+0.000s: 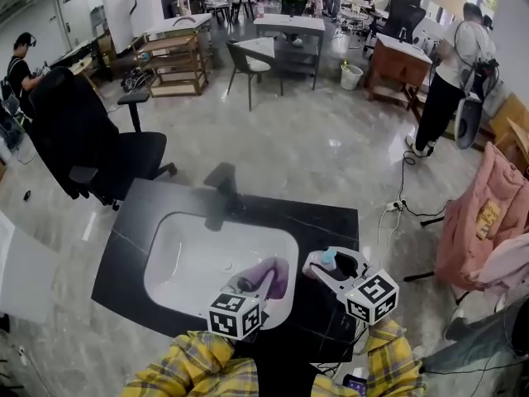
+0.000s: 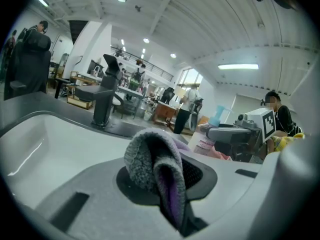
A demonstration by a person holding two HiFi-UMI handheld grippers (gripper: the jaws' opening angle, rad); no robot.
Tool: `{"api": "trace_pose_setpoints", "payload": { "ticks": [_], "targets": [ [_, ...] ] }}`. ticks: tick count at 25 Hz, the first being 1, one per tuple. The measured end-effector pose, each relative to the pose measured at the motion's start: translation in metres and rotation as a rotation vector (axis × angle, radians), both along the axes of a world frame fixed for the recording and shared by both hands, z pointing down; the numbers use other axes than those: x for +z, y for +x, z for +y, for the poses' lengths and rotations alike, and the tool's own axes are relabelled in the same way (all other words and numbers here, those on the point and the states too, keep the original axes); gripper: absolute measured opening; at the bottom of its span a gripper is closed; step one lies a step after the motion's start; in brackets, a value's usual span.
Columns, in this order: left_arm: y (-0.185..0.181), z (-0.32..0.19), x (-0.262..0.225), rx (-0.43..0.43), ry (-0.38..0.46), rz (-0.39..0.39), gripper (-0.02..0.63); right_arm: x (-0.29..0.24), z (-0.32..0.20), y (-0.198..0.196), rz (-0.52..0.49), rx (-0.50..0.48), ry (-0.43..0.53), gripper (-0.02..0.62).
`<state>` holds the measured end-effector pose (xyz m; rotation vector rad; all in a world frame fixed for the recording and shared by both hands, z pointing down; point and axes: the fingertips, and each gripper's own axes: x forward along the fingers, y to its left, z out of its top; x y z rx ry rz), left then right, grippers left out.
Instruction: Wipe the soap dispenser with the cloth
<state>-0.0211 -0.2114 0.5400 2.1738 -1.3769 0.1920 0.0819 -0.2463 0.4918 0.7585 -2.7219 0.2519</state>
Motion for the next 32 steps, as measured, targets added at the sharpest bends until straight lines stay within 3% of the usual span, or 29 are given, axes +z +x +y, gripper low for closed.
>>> {"api": "trace_pose_setpoints", "payload": {
  "ticks": [14,25,32],
  "targets": [
    [0.006,0.002,-0.015,0.033,0.03,0.024,0.058,0.001,-0.008,0.02,0.006,0.508,-0.019,0.193],
    [0.009,-0.003,-0.038,0.06,0.078,0.038,0.058,0.0,-0.004,0.024,-0.015,0.699,-0.011,0.195],
    [0.015,-0.003,-0.051,0.077,0.101,0.049,0.058,-0.001,-0.001,0.027,-0.005,0.765,-0.006,0.195]
  ]
}}
